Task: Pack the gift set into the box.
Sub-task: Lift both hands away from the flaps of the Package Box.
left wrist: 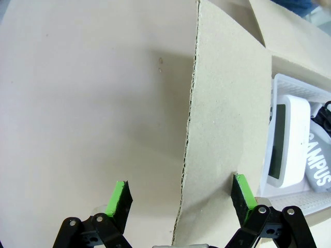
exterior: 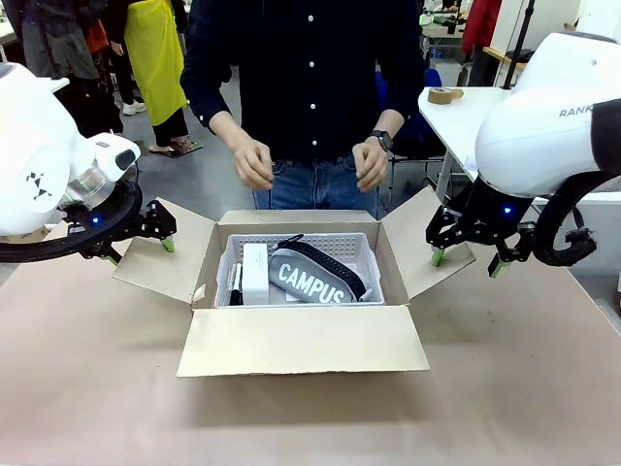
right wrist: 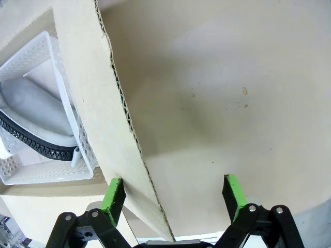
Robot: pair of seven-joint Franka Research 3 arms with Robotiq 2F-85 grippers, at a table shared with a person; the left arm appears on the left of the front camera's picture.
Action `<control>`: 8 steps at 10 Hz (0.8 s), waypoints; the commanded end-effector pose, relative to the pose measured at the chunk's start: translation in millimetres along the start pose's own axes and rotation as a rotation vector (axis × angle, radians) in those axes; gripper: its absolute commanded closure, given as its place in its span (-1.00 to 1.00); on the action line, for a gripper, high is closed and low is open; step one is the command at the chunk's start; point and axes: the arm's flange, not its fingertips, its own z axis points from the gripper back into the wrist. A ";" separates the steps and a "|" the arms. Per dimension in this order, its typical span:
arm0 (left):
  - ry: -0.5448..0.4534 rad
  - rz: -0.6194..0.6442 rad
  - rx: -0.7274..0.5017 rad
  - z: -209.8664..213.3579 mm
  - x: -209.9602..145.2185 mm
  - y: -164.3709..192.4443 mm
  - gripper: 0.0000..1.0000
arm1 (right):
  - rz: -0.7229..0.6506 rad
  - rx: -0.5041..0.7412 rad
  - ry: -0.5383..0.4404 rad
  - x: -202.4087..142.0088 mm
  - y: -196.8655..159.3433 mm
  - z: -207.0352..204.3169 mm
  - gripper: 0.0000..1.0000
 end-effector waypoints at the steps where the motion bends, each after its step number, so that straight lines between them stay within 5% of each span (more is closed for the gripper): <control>1: -0.002 0.012 0.015 1.0 0.1 -1.3 -1.00 | -0.014 -0.030 -0.009 4.3 2.0 2.0 -1.00; 8: -0.002 0.012 0.015 1.0 0.1 -1.3 -1.00 | -0.014 -0.030 -0.009 4.3 2.0 2.0 -1.00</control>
